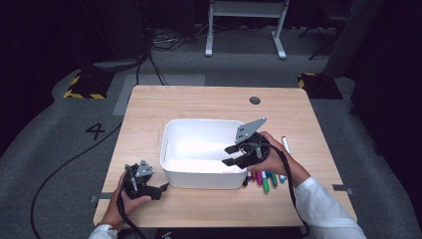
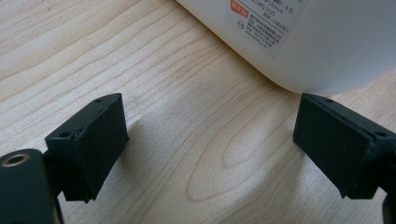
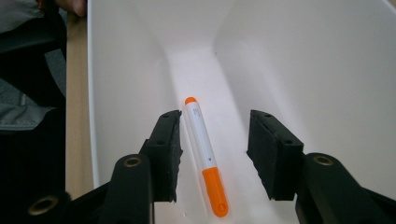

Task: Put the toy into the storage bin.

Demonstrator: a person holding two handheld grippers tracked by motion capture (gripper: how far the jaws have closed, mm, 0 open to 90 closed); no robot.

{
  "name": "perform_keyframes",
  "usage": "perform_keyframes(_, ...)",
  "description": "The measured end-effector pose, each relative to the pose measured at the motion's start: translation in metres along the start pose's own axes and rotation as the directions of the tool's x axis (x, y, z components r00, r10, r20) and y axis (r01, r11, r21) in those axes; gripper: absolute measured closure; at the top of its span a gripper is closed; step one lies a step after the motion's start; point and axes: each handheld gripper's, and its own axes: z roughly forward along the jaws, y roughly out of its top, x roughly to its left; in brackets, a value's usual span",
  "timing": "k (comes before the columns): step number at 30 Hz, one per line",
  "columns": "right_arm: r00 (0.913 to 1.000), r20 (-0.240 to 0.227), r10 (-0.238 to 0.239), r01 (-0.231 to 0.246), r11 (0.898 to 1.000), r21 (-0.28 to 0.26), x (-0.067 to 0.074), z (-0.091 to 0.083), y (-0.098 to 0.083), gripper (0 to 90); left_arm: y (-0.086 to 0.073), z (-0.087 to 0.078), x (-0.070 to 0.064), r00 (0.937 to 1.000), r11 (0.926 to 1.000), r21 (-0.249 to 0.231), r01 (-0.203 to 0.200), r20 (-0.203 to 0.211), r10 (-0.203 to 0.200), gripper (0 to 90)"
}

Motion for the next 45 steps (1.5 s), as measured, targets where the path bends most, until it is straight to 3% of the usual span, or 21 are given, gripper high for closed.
perform_keyframes(6, 0.9978, 0.064, 0.013, -0.011, 0.999, -0.032, -0.001, -0.018, -0.005, 46.6, 0.000, 0.000, 0.000, 1.0000, 1.0000, 0.000, 0.000, 0.000, 0.000, 10.1)
perform_keyframes(8, 0.9935, 0.111, 0.028, -0.024, 0.999, -0.044, 0.000, -0.025, -0.008, 44.2, 0.000, 0.000, 0.000, 1.0000, 1.0000, 0.000, 0.000, 0.000, 0.000, 10.1)
perform_keyframes(12, 0.9825, 0.175, 0.062, -0.042, 0.993, -0.113, 0.001, -0.047, -0.014, 40.6, 0.000, 0.000, 0.000, 1.0000, 1.0000, 0.000, 0.000, 0.000, 0.000, 10.1)
perform_keyframes(18, 0.9593, 0.262, 0.105, -0.065, 0.986, -0.156, 0.000, -0.074, -0.030, 37.3, 0.000, 0.000, 0.000, 1.0000, 1.0000, 0.000, 0.000, 0.000, 0.000, 10.1)
perform_keyframes(20, 0.9434, 0.299, 0.143, -0.094, 0.980, -0.174, 0.000, -0.085, -0.041, 36.3, 0.000, 0.000, 0.000, 1.0000, 1.0000, 0.000, 0.000, 0.000, 0.000, 10.1)
perform_keyframes(21, 0.9434, 0.299, 0.143, -0.094, 0.980, -0.174, 0.000, -0.085, -0.041, 36.3, 0.000, 0.000, 0.000, 1.0000, 1.0000, 0.000, 0.000, -0.001, 0.000, 10.1)
perform_keyframes(22, 0.9348, 0.319, 0.156, -0.103, 0.978, -0.179, -0.001, -0.090, -0.049, 36.2, 0.000, 0.000, 0.000, 1.0000, 1.0000, 0.000, 0.000, 0.000, 0.000, 10.1)
perform_keyframes(24, 0.9305, 0.328, 0.163, -0.108, 0.978, -0.181, -0.001, -0.091, -0.053, 36.2, 0.000, 0.000, 0.000, 1.0000, 1.0000, 0.000, 0.000, 0.000, 0.000, 10.1)
perform_keyframes(29, 0.9029, 0.375, 0.210, -0.148, 0.971, -0.186, -0.005, -0.099, -0.078, 36.1, 0.000, 0.000, 0.000, 1.0000, 1.0000, 0.000, 0.000, 0.000, 0.000, 10.1)
perform_keyframes(32, 0.8938, 0.384, 0.231, -0.173, 0.968, -0.180, -0.008, -0.102, -0.097, 36.1, 0.000, 0.000, 0.000, 1.0000, 1.0000, 0.000, 0.000, 0.000, 0.000, 10.1)
perform_keyframes(34, 0.8780, 0.402, 0.261, -0.206, 0.963, -0.174, -0.011, -0.102, -0.112, 36.1, 0.000, 0.000, 0.000, 1.0000, 1.0000, 0.000, 0.000, 0.000, 0.000, 10.1)
perform_keyframes(35, 0.8710, 0.419, 0.256, -0.207, 0.965, -0.160, -0.013, -0.101, -0.120, 36.2, 0.000, 0.000, 0.000, 1.0000, 1.0000, 0.000, 0.000, 0.000, 0.000, 10.1)
perform_keyframes(37, 0.8492, 0.455, 0.268, -0.228, 0.963, -0.141, -0.015, -0.099, -0.131, 36.1, 0.000, 0.000, 0.000, 1.0000, 1.0000, 0.000, 0.000, 0.000, 0.000, 10.1)
perform_keyframes(40, 0.8271, 0.474, 0.302, -0.272, 0.953, -0.131, -0.021, -0.093, -0.151, 36.3, 0.000, 0.000, 0.000, 1.0000, 1.0000, 0.000, 0.000, 0.000, 0.000, 10.1)
perform_keyframes(42, 0.8048, 0.497, 0.325, -0.309, 0.944, -0.116, -0.027, -0.086, -0.167, 36.8, 0.000, 0.000, 0.000, 1.0000, 1.0000, 0.000, 0.000, 0.000, 0.000, 10.1)
perform_keyframes(44, 0.8038, 0.493, 0.333, -0.321, 0.940, -0.112, -0.029, -0.084, -0.172, 37.0, 0.000, 0.000, 0.000, 1.0000, 1.0000, 0.000, 0.000, 0.000, 0.000, 10.1)
perform_keyframes(45, 0.7988, 0.494, 0.344, -0.333, 0.936, -0.113, -0.030, -0.082, -0.176, 37.1, 0.000, 0.000, 0.000, 1.0000, 1.0000, 0.000, 0.000, 0.000, 0.000, 10.1)
